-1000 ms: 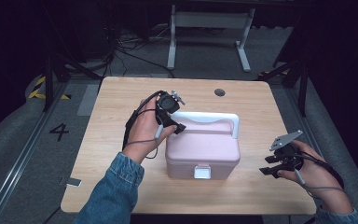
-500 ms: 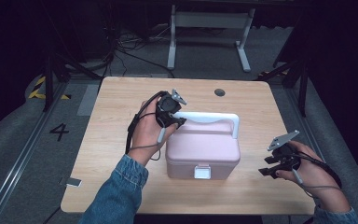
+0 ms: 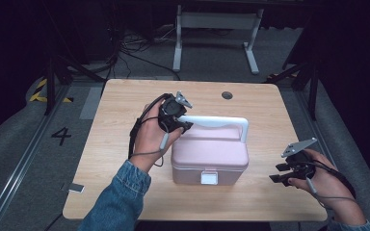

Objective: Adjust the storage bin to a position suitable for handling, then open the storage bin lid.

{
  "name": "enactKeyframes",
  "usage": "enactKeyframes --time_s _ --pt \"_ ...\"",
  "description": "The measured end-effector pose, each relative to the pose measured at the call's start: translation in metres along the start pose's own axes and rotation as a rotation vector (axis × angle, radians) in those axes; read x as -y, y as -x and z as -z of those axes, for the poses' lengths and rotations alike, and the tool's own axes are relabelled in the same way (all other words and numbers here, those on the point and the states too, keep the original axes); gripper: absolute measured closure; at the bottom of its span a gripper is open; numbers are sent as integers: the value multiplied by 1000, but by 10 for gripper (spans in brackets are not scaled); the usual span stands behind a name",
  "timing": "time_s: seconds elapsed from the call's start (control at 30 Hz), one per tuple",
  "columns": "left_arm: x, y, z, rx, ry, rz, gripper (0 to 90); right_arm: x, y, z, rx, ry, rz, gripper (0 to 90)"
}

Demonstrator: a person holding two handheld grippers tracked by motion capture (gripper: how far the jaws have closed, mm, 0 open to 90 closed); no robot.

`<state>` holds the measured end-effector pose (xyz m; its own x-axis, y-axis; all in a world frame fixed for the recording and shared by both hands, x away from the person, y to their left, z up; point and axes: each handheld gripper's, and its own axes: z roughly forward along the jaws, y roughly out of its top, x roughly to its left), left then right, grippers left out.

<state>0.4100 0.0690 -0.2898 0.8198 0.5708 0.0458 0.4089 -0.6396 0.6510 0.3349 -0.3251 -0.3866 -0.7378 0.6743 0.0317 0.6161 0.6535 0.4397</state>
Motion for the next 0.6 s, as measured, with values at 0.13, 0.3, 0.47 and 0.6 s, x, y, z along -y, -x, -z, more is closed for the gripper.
enactKeyframes --time_s 0.13,0.3,0.47,0.6 --pt "-1 -3 7 11 48 18 674 -1 0 3 14 35 -5 498" --pt "-6 -7 17 9 81 27 677 -5 0 11 24 126 -5 530" --pt "-12 -12 16 9 71 39 676 -9 -2 21 44 230 -6 552" --pt "-17 -17 16 17 73 60 669 -15 -5 32 31 349 8 580"
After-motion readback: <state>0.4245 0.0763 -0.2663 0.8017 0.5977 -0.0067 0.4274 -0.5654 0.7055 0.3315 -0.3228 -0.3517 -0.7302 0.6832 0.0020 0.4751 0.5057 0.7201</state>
